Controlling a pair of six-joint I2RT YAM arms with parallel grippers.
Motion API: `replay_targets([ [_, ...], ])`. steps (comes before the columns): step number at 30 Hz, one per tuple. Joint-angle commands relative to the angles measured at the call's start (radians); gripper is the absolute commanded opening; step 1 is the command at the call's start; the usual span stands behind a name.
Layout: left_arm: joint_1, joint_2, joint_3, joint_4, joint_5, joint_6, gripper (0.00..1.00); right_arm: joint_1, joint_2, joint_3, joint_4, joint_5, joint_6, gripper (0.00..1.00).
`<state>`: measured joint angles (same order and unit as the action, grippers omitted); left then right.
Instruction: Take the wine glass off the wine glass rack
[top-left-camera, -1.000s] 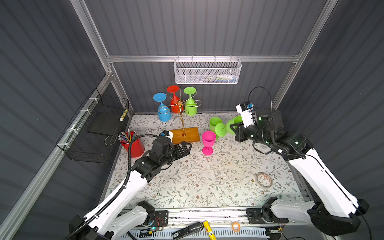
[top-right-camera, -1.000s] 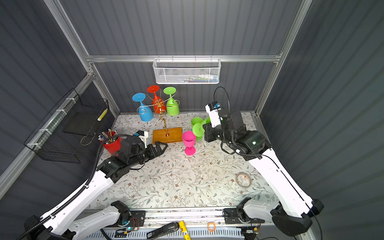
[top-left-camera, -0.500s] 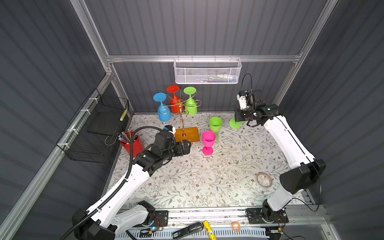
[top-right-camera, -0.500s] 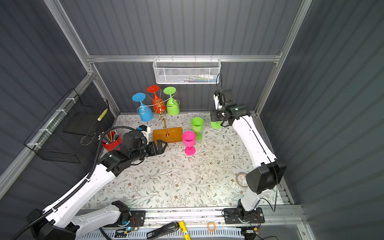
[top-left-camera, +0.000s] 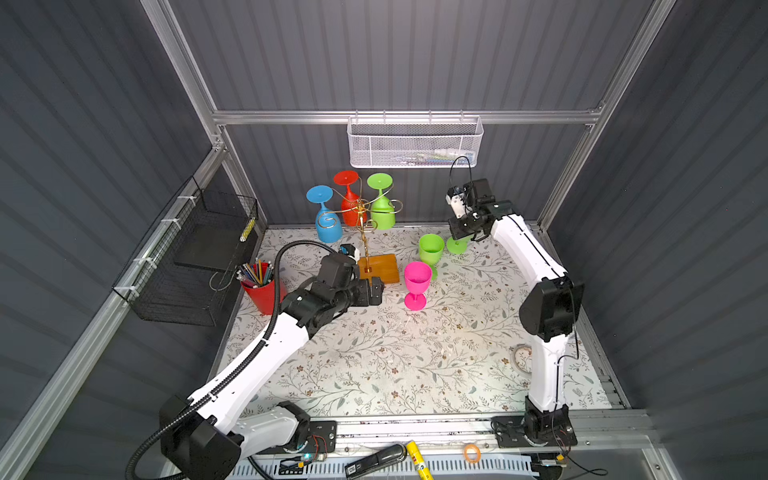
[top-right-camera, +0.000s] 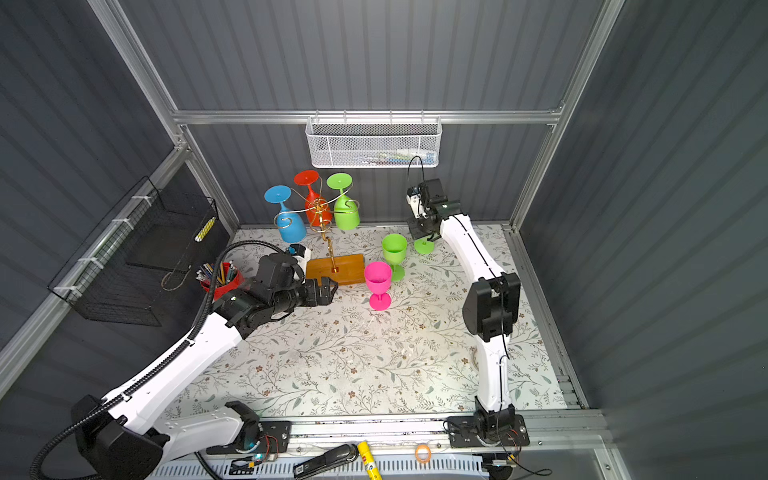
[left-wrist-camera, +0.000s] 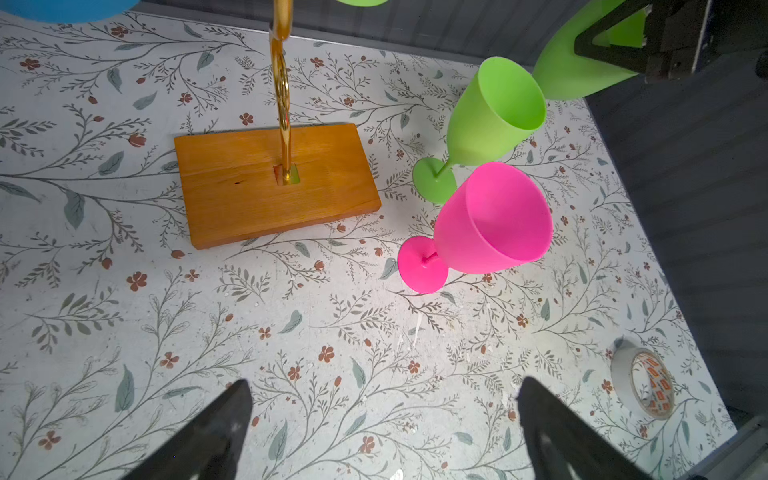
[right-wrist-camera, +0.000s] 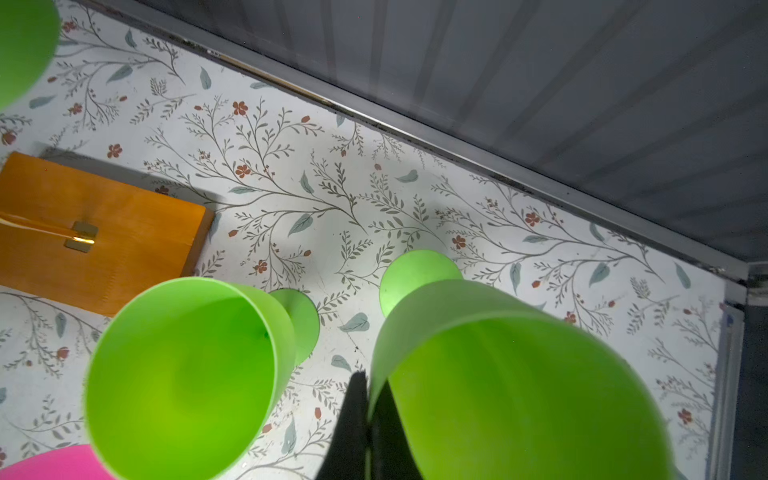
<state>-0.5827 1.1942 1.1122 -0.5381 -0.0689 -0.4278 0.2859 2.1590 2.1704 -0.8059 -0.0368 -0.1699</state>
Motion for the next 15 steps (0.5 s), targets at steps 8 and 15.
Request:
replay_targets([
  [8,0.003,0.051,0.065,-0.007,0.009,0.025,1.00,-0.004,0.085,0.092,0.008,-0.111,-0.147,0.00],
  [15,0.003,0.066,0.052,0.016,0.014,0.018,1.00,-0.001,0.117,0.103,0.010,-0.140,-0.165,0.00],
])
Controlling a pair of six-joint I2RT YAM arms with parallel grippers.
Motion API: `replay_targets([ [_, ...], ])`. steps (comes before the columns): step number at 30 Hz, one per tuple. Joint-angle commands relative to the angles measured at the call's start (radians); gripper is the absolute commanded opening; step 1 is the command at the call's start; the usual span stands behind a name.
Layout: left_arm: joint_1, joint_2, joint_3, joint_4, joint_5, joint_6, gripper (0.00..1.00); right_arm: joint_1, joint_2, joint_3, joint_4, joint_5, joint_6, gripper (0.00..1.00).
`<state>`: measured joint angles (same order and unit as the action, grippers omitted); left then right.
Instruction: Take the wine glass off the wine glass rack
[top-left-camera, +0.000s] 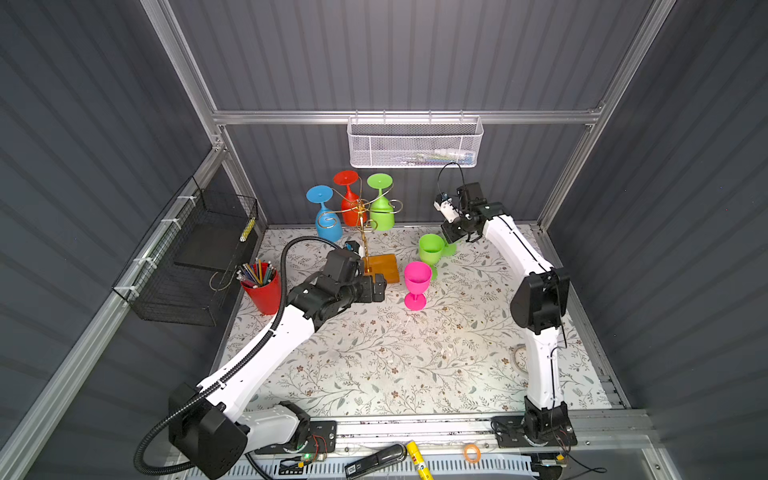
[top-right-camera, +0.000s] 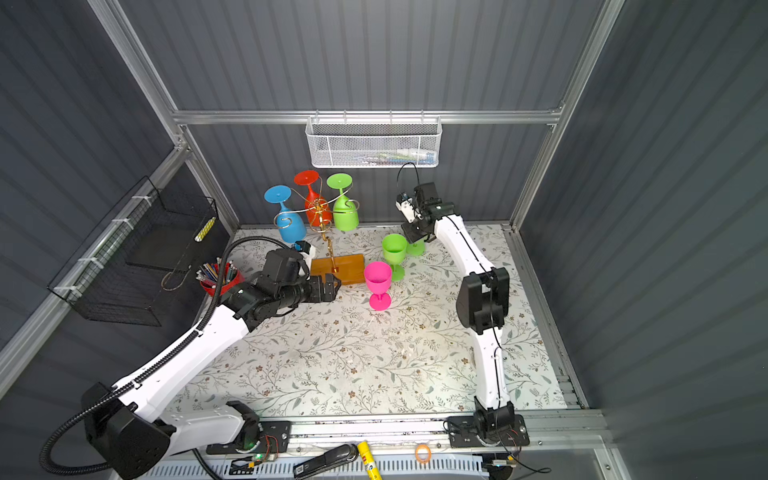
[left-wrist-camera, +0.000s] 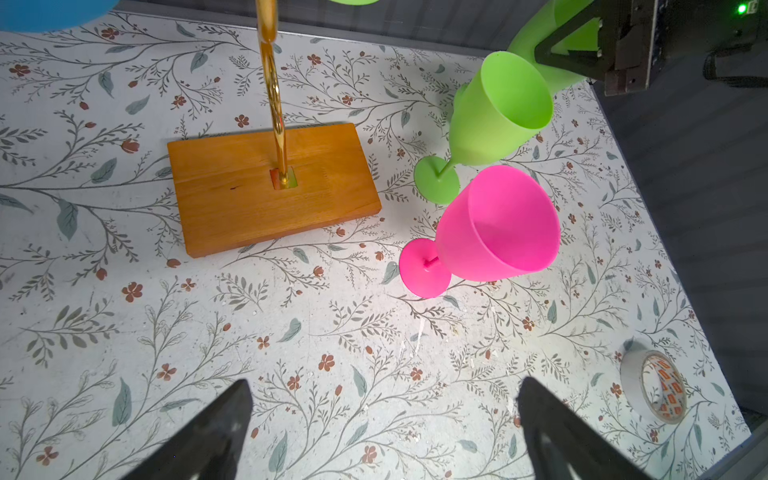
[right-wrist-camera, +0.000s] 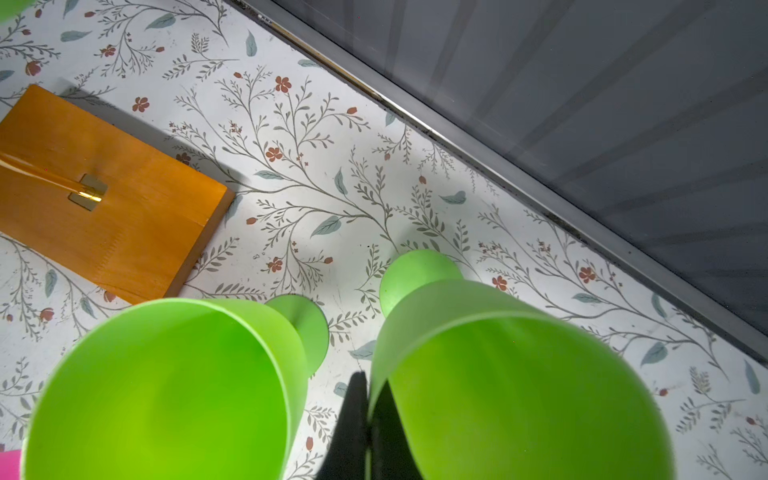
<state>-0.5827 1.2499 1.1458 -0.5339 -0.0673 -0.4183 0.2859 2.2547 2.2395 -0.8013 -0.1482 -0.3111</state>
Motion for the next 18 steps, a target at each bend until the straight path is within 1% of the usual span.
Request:
replay_targets([
  [1,0.003,0.011,0.019,0.013,0.013,0.009,1.00,0.000,0.027,0.038,0.006,-0.031,-0.026,0.00],
  [5,0.003,0.014,0.018,0.020,0.014,0.009,1.00,0.008,0.041,0.053,-0.001,-0.030,-0.037,0.00],
  [9,0.003,0.015,0.014,0.023,0.012,0.009,1.00,0.010,0.059,0.075,-0.009,-0.025,-0.039,0.06],
  [11,0.003,0.016,0.014,0.023,0.009,0.009,1.00,0.010,0.066,0.087,-0.013,-0.021,-0.040,0.10],
  [15,0.003,0.017,0.015,0.024,0.005,0.007,1.00,0.011,0.066,0.097,-0.015,-0.014,-0.038,0.24],
  [18,0.003,0.016,0.020,0.022,0.002,0.009,1.00,0.011,0.066,0.102,-0.014,-0.003,-0.037,0.28],
])
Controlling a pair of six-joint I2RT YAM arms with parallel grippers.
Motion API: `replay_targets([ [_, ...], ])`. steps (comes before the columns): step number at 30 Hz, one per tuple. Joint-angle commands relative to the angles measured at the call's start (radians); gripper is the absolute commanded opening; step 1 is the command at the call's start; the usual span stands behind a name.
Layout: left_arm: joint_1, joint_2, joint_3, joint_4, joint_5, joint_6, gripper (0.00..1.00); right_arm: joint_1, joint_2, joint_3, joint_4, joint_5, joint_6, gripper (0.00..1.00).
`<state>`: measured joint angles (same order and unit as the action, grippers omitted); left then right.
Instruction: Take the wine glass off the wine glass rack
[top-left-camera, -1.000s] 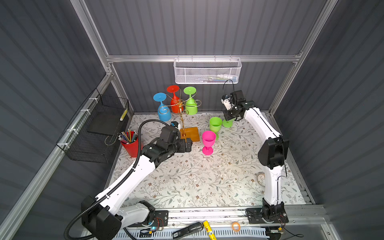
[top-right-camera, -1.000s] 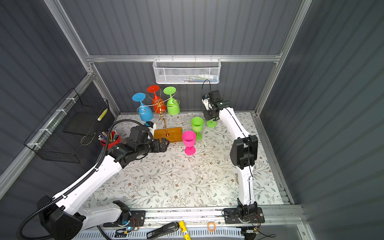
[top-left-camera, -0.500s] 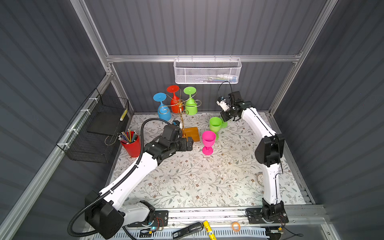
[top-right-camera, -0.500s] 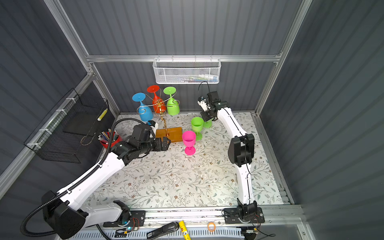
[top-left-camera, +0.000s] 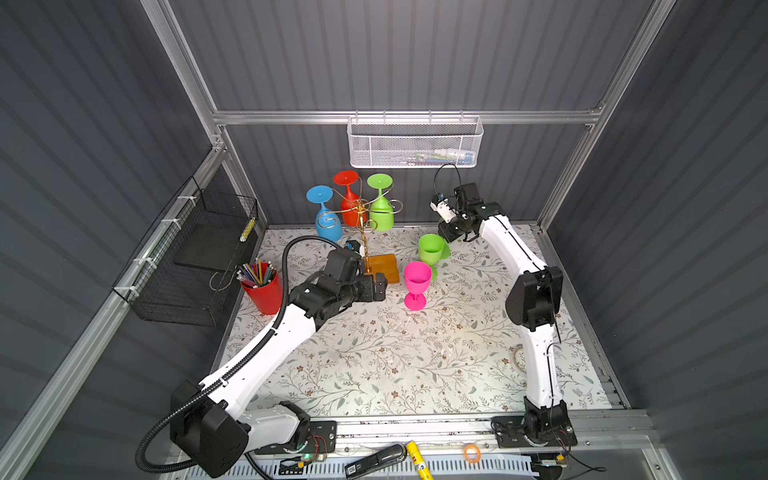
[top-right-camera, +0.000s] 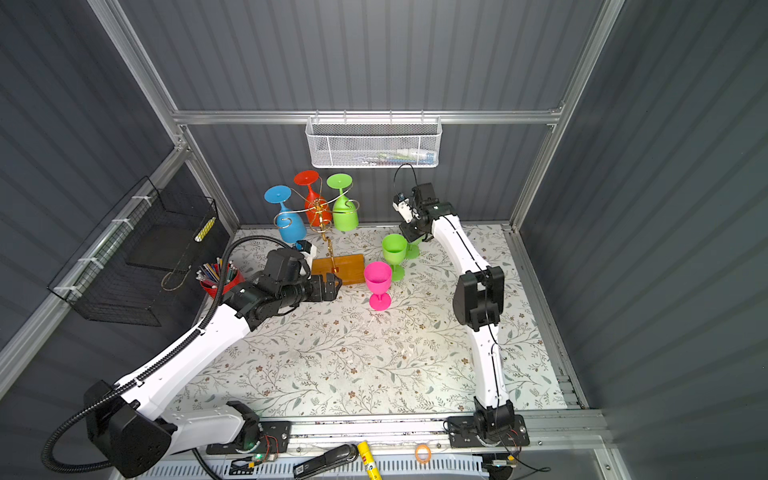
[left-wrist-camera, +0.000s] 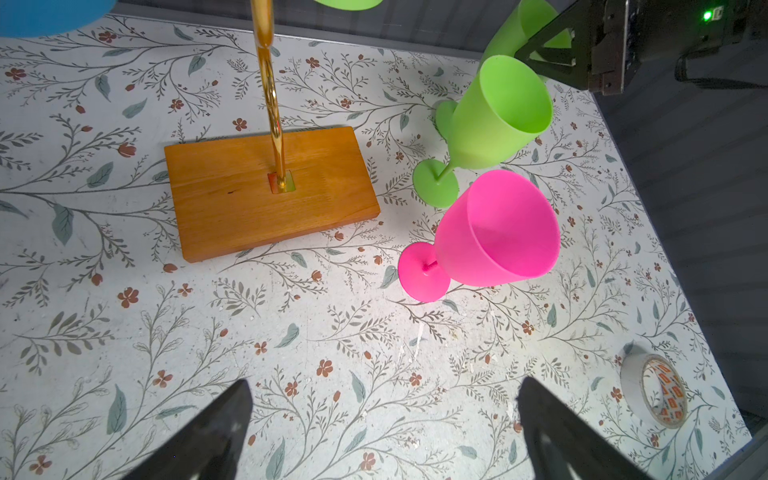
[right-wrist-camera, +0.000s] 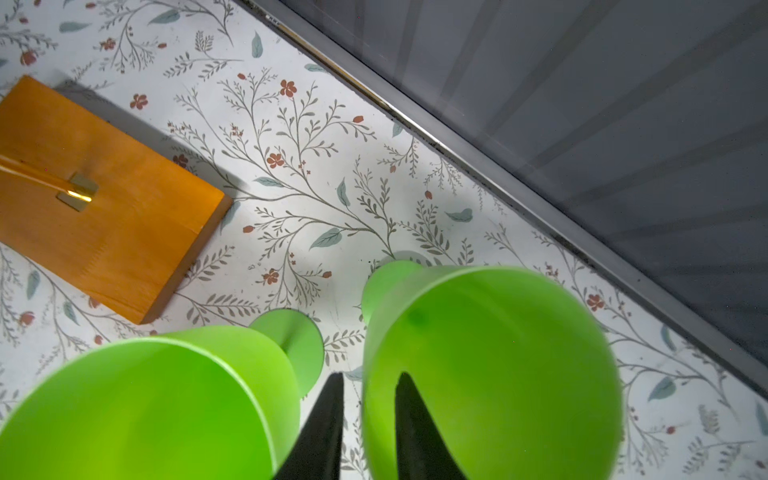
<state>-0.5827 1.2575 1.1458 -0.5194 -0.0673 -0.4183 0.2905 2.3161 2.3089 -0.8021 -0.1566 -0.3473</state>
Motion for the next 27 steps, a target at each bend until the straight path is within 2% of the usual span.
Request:
replay_targets([
  [1,0.003,0.008,0.022,0.006,0.001,0.009,1.00,0.006,0.005,0.035,-0.014,0.009,-0.001,0.29],
  [5,0.003,0.002,0.027,-0.001,0.000,0.007,1.00,0.008,0.001,0.048,-0.008,0.026,0.011,0.33],
  [12,0.003,-0.016,0.039,-0.026,-0.023,0.006,1.00,0.009,-0.067,0.031,0.022,0.028,0.047,0.49],
  [21,0.003,-0.078,0.045,-0.087,-0.066,0.001,1.00,0.016,-0.276,-0.205,0.190,0.031,0.113,0.71],
  [27,0.003,-0.127,0.090,-0.184,-0.102,-0.010,1.00,0.032,-0.477,-0.459,0.352,0.064,0.193,0.78],
])
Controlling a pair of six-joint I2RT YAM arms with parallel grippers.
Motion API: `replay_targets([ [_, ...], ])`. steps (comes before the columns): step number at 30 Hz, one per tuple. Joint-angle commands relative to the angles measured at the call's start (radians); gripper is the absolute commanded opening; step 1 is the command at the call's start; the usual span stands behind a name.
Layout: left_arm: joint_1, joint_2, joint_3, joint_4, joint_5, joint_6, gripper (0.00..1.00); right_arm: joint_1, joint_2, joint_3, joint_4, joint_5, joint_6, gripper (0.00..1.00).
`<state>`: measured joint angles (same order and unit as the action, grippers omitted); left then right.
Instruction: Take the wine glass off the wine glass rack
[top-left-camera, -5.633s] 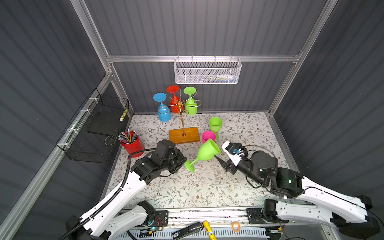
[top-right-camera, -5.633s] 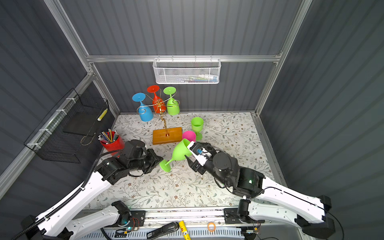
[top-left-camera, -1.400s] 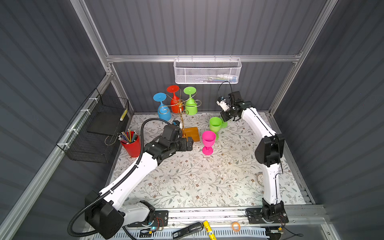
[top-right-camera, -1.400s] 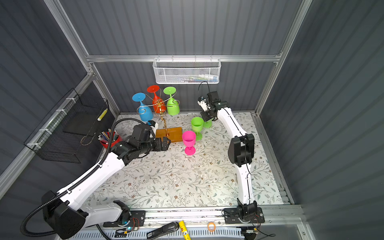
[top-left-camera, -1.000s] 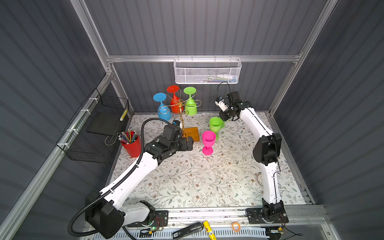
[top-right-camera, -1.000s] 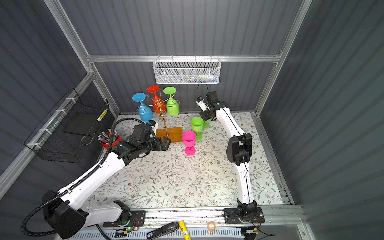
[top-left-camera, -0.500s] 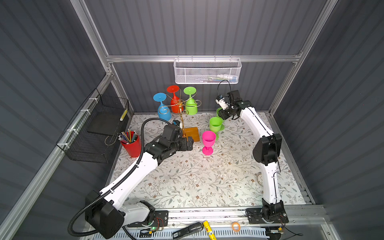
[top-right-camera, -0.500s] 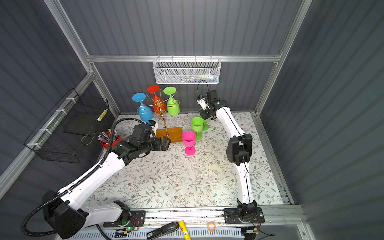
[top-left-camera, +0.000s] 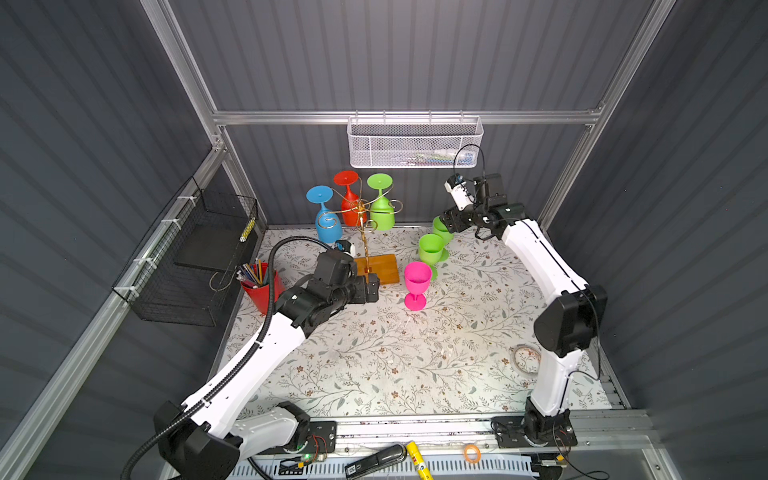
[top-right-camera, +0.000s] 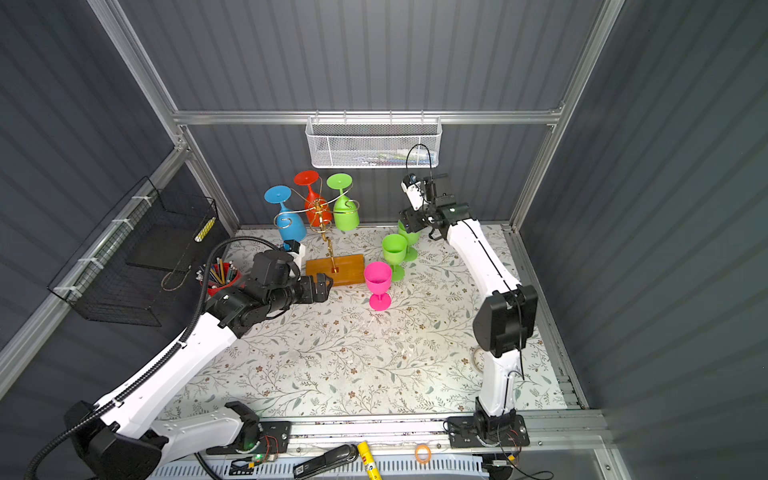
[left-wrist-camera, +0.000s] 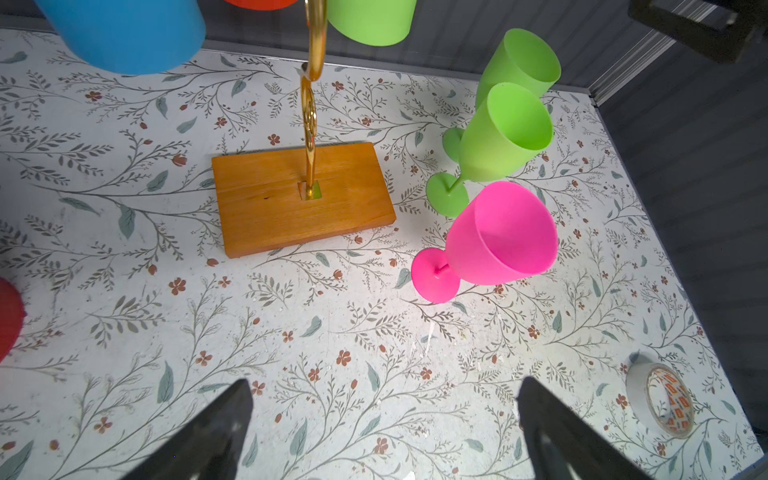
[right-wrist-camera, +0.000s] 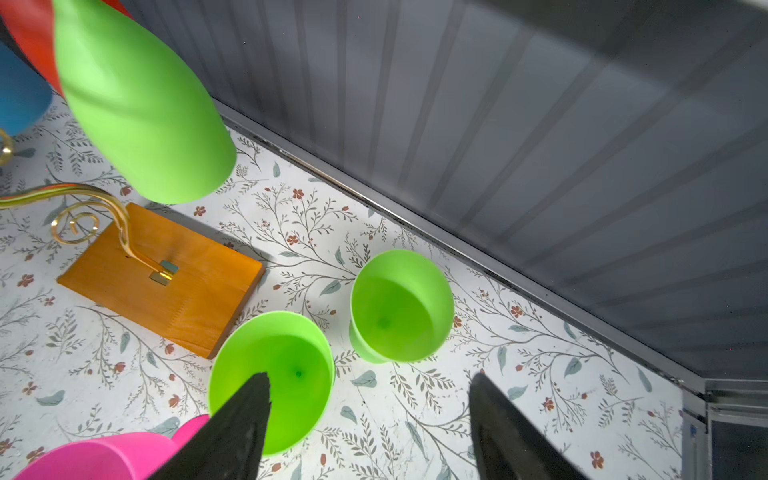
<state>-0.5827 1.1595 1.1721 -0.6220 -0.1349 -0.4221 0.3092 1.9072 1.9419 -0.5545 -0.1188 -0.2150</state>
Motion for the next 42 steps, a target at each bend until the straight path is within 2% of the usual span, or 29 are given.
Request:
replay_targets([
  [1,0.003,-0.031,0.088,-0.114,-0.051,-0.006,1.00,0.016,-0.102,-0.135,0.129,0.026,0.081,0.79],
  [5,0.003,-0.027,0.230,-0.264,-0.094,-0.004,1.00,0.045,-0.257,-0.322,0.268,0.031,0.157,0.80],
  [11,0.003,0.011,0.443,-0.369,-0.131,-0.008,1.00,0.112,-0.442,-0.553,0.437,0.064,0.256,0.79],
  [17,0.025,0.123,0.603,-0.386,-0.170,0.008,1.00,0.214,-0.543,-0.690,0.523,0.099,0.255,0.78],
  [22,0.108,0.225,0.723,-0.380,-0.133,0.016,0.96,0.293,-0.577,-0.749,0.541,0.137,0.238,0.77],
  [29,0.336,0.323,0.807,-0.320,0.063,-0.030,0.89,0.387,-0.608,-0.820,0.578,0.178,0.223,0.74],
  [33,0.479,0.354,0.775,-0.233,0.258,-0.121,0.85,0.417,-0.634,-0.867,0.618,0.189,0.220,0.71],
  [40,0.629,0.418,0.689,-0.033,0.488,-0.296,0.75,0.460,-0.651,-0.910,0.666,0.188,0.218,0.67],
  [42,0.648,0.430,0.656,0.032,0.513,-0.342,0.72,0.470,-0.646,-0.914,0.674,0.183,0.225,0.67],
])
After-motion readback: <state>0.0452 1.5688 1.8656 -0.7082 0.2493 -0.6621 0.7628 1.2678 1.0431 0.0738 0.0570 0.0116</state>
